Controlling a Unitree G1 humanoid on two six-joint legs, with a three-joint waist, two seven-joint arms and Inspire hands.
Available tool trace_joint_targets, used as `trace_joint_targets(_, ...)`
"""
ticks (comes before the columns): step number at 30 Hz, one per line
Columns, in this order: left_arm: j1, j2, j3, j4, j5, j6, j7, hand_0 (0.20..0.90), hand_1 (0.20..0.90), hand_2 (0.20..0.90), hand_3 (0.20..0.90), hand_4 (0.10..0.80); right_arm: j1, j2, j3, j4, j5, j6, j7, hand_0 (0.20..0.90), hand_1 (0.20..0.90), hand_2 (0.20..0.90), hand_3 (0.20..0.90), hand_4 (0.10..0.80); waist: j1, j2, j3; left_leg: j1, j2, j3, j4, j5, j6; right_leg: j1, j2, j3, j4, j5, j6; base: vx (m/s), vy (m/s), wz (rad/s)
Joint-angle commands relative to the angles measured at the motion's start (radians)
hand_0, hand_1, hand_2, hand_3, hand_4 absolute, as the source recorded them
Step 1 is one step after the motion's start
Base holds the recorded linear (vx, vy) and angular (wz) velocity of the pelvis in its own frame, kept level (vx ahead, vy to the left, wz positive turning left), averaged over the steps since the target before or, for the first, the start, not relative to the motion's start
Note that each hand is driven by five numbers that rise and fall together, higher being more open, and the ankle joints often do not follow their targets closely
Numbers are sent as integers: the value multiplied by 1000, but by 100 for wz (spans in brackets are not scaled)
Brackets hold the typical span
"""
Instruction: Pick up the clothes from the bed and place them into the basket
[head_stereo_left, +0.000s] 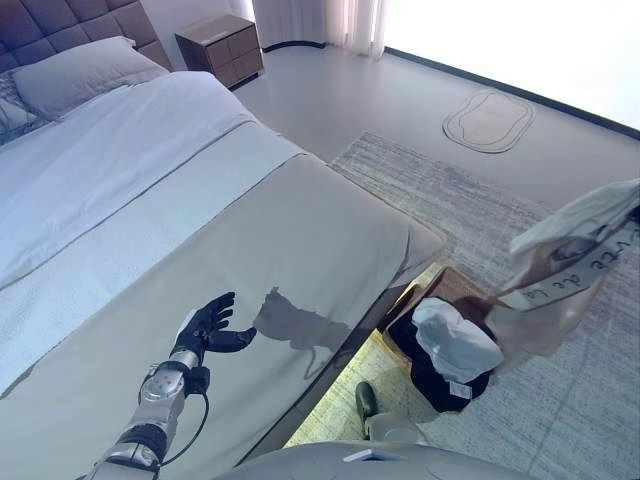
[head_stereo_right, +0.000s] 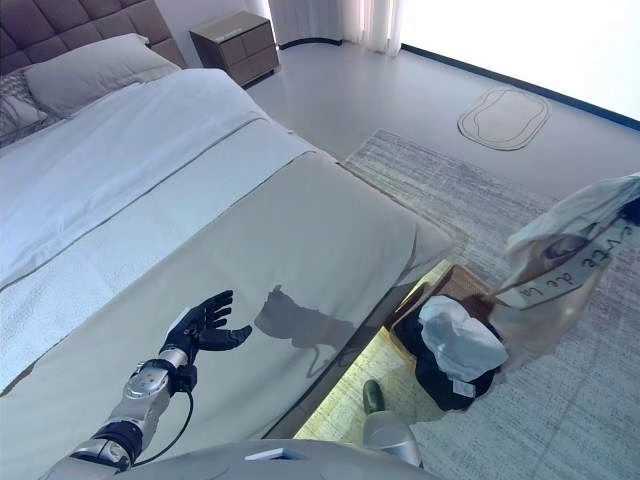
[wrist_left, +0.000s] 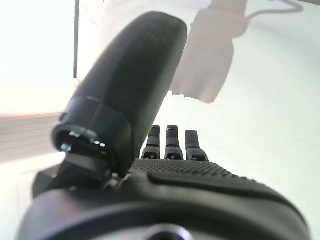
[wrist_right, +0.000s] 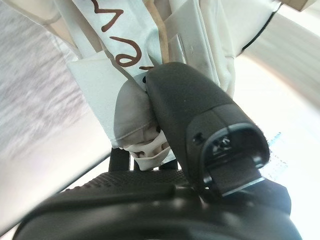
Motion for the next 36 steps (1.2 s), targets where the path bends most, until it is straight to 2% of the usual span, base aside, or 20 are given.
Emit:
trace_joint_targets(1, -54, 60, 0, -17, 17, -55, -16, 900, 900, 900, 900, 800, -70, 4, -90, -29, 6, -95, -94, 300, 300, 300, 200, 100, 10, -64, -28, -21, 14, -51, 84, -68, -3, 52, -38, -13, 108, -140, 51, -24, -33, 6)
trace_joint_targets(3, -51, 54, -10, -22, 26, -49, -22, 900, 900, 900, 900, 800, -42, 73, -85, -23, 0, -90, -104, 300, 300, 300, 200, 100, 15, -53, -18, -20, 15, -53, 84, -68, -5, 48, -42, -20, 108, -138, 51, -28, -38, 8)
trace_joint_targets(7, -56, 47, -18, -23, 29, -46, -27, 900, 900, 900, 900, 800, -46, 137, -66, -7, -20, -76, -108, 300, 300, 300, 200, 100, 21, -43, -10, -22, 15, -54, 88, -71, -6, 46, -46, -27, 107, -137, 51, -7, -13, 4)
trace_joint_targets(9, -66, 38, -33, -38, 27, -46, -32, 900, 900, 900, 900, 800, -61, 200, -34, 38, -62, -60, -124, 300, 300, 300, 200, 100, 35, -27, 3, -27, 11, -60, 90, -72, -8, 45, -53, -36, 103, -135, 51, -38, -16, 2)
trace_joint_targets(17, -73, 18, -57, -55, 18, -65, -20, 900, 900, 900, 900, 800, -73, 291, 5, 185, -108, -37, -170, 300, 300, 300, 200, 100, 59, 12, 26, -34, 2, -70, 84, -69, -10, 44, -68, -56, 96, -133, 51, -13, -12, 10)
trace_joint_targets(24, -59, 23, -52, -81, 3, -77, -24, 900, 900, 900, 900, 800, -41, 314, -18, 262, -103, -27, -228, 300, 300, 300, 200, 100, 70, 44, 48, -42, -1, -83, 86, -66, -12, 38, -75, -64, 107, -139, 49, 0, -11, 7)
trace_joint_targets(32, -26, 22, -44, -98, -20, -92, -56, 900, 900, 900, 900, 800, -5, 294, -88, 260, -111, 9, -350, 300, 300, 300, 200, 100, 63, 92, 85, -53, -16, -95, 78, -61, -13, 25, -87, -59, 107, -140, 53, -11, 12, 6)
trace_joint_targets(36, -24, 17, -48, -107, -37, -102, -63, 900, 900, 900, 900, 800, -8, 280, -104, 261, -125, 19, -354, 307, 307, 307, 208, 108, 58, 109, 98, -59, -22, -96, 76, -60, -12, 18, -91, -56, 110, -140, 54, -2, 8, 0)
